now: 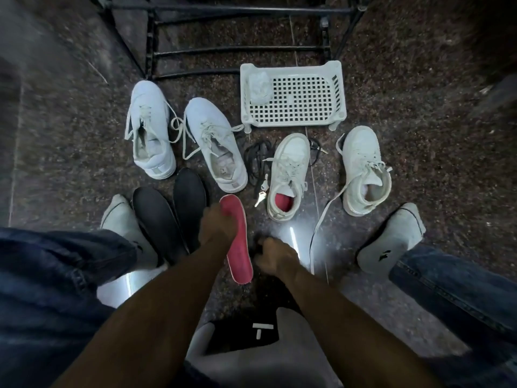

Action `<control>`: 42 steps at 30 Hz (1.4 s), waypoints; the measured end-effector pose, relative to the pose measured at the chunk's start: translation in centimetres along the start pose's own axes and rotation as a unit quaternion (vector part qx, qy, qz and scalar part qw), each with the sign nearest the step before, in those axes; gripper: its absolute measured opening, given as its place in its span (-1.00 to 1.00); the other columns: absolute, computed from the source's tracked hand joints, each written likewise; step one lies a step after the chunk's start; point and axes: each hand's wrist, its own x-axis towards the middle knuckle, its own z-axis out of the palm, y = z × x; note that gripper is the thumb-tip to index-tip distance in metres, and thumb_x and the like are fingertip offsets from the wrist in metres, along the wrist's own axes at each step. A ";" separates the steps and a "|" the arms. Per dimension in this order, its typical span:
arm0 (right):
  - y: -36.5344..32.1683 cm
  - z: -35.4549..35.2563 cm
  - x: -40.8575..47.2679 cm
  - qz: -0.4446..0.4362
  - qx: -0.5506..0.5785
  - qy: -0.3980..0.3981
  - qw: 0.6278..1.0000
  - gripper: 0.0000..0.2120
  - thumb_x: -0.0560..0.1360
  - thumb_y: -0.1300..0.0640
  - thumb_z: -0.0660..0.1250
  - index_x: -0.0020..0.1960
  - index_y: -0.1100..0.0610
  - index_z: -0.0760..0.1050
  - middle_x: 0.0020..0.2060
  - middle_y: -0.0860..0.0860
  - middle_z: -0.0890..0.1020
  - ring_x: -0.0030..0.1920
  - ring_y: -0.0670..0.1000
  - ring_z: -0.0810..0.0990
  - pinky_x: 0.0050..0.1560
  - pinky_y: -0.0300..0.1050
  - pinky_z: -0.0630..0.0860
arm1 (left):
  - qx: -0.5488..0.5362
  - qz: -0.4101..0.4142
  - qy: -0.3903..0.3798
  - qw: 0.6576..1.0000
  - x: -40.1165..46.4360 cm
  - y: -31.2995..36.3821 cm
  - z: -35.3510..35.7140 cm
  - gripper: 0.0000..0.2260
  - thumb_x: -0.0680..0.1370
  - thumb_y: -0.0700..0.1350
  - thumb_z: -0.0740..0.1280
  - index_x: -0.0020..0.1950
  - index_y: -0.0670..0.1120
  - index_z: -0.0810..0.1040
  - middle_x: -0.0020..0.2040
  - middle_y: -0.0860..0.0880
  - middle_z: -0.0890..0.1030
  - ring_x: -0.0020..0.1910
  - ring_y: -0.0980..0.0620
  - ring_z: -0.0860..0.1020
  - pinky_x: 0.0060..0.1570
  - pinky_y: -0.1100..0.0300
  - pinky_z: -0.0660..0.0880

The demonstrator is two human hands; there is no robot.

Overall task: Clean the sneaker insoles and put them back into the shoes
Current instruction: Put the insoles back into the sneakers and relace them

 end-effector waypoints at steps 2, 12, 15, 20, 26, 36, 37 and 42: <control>-0.5 0.0 0.3 0.008 0.067 0.001 0.998 -0.68 0.41 0.00 0.28 0.14 0.03 0.54 0.10 0.10 0.64 0.12 0.17 0.60 0.09 -0.02 0.53 | -0.046 -0.027 -0.006 0.999 0.8 -2.0 0.2 -0.59 0.41 0.15 0.22 0.07 -0.11 0.54 0.02 -0.18 0.59 -0.02 -0.23 0.61 -0.04 -0.05 0.56; -2.4 3.2 3.9 0.060 0.229 0.022 0.971 -0.68 0.47 0.14 0.36 0.20 0.21 0.49 0.04 0.13 0.64 0.06 0.12 0.62 -0.06 -0.14 0.49 | -0.059 -0.038 -0.132 0.989 3.8 -2.2 -0.1 -0.66 0.48 -0.16 0.36 0.25 -0.12 0.57 0.15 -0.11 0.63 0.10 -0.12 0.59 -0.06 0.23 0.41; -2.5 3.3 4.5 0.084 0.275 0.023 0.957 -0.73 0.47 0.19 0.38 0.12 0.29 0.51 0.03 0.16 0.65 0.02 0.12 0.62 -0.09 -0.15 0.47 | -0.062 -0.037 -0.137 0.988 3.9 -1.7 0.0 -0.76 0.55 -0.10 0.32 0.17 -0.14 0.63 0.08 -0.15 0.65 0.05 -0.14 0.61 -0.09 0.22 0.42; -2.9 0.7 2.8 0.041 0.341 0.028 0.939 -0.67 0.40 0.02 0.51 0.05 0.09 0.48 -0.15 -0.05 0.62 -0.20 -0.10 0.58 -0.29 -0.38 0.46 | -0.147 -0.044 -0.066 0.986 2.9 -0.6 -0.8 -0.78 0.54 -0.09 0.31 0.11 -0.10 0.66 0.01 -0.12 0.67 -0.02 -0.12 0.62 -0.04 0.15 0.52; -3.5 -3.4 -0.5 -0.004 0.172 0.109 0.979 -0.16 0.12 -0.42 0.45 0.24 -0.06 0.29 -0.06 -0.12 0.57 -0.09 -0.03 0.57 -0.17 -0.08 0.46 | -0.184 0.035 -0.030 0.982 0.3 2.2 -2.5 -0.89 0.47 -0.17 0.36 -0.23 -0.16 0.62 -0.32 -0.07 0.61 -0.25 -0.09 0.60 -0.24 0.13 0.52; 2.1 -11.2 -4.1 0.008 0.074 0.249 0.966 -0.61 0.44 -0.08 0.32 0.24 -0.04 0.39 -0.02 0.08 0.64 0.00 0.16 0.61 -0.04 -0.06 0.54 | -0.276 0.083 -0.149 0.946 -3.5 10.2 -2.1 -0.81 0.61 -0.08 0.29 0.02 -0.22 0.56 -0.34 -0.16 0.61 -0.58 0.01 0.55 -0.55 0.26 0.48; 3.2 -12.1 -4.4 0.021 0.068 0.267 0.961 -0.63 0.46 -0.07 0.30 0.23 -0.03 0.41 -0.01 0.10 0.64 0.01 0.18 0.61 -0.02 -0.05 0.54 | -0.270 0.090 -0.155 0.946 -3.9 11.1 -1.7 -0.82 0.62 -0.08 0.27 0.01 -0.19 0.56 -0.34 -0.13 0.60 -0.57 0.02 0.55 -0.55 0.27 0.46; 9.7 -17.5 -5.3 0.112 0.112 0.310 0.937 -0.65 0.43 -0.05 0.32 0.20 -0.02 0.48 0.07 0.11 0.63 0.13 0.21 0.58 0.10 -0.02 0.49 | -0.176 0.135 -0.148 0.964 -3.8 14.5 2.2 -0.82 0.47 -0.04 0.27 -0.22 0.03 0.66 -0.35 -0.09 0.65 -0.40 -0.10 0.64 -0.20 -0.05 0.65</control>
